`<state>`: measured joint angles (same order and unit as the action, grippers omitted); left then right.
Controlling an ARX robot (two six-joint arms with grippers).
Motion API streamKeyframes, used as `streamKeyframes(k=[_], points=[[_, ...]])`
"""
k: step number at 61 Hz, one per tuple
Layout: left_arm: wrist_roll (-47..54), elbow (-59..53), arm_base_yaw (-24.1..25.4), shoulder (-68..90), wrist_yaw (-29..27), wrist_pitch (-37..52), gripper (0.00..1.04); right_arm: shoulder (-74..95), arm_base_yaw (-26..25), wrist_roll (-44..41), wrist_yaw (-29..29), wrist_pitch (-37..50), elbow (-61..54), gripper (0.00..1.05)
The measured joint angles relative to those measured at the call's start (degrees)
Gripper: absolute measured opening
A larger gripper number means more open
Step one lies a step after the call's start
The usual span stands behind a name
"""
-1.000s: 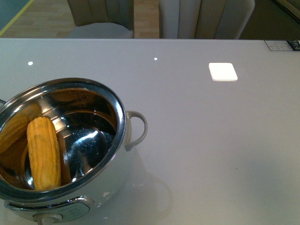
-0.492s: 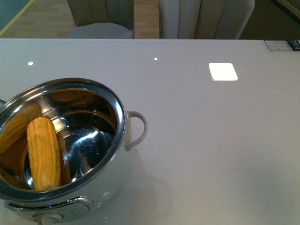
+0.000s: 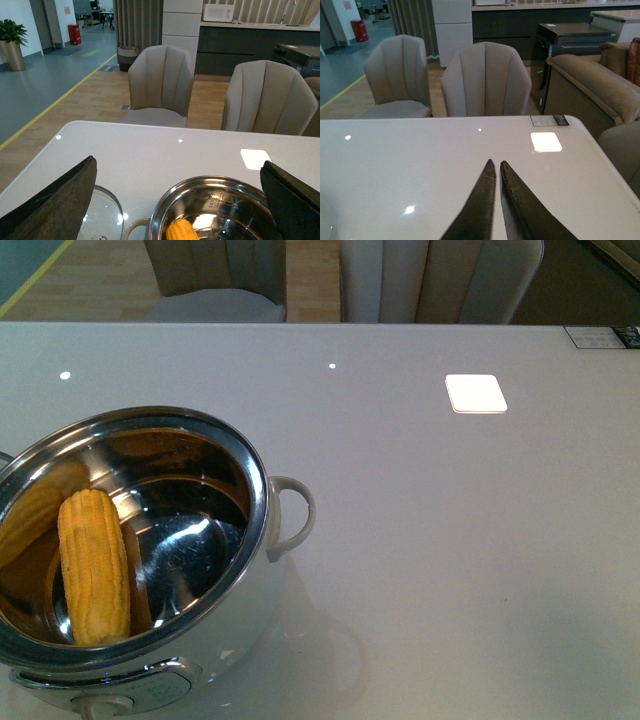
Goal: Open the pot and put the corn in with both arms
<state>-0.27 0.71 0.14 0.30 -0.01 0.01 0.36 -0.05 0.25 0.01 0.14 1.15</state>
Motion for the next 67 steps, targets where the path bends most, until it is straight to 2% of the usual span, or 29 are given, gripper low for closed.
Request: streamKeyframes(k=[14, 29, 67], points=[[0.0, 0.0, 0.0, 0.0, 0.0, 0.0, 0.98, 0.0, 0.0, 0.0, 0.0, 0.0, 0.0, 0.56], [0.0, 0.0, 0.0, 0.0, 0.0, 0.0, 0.98, 0.0, 0.0, 0.0, 0.0, 0.0, 0.0, 0.96], [0.0, 0.0, 0.0, 0.0, 0.0, 0.0, 0.98, 0.0, 0.0, 0.0, 0.0, 0.0, 0.0, 0.96]])
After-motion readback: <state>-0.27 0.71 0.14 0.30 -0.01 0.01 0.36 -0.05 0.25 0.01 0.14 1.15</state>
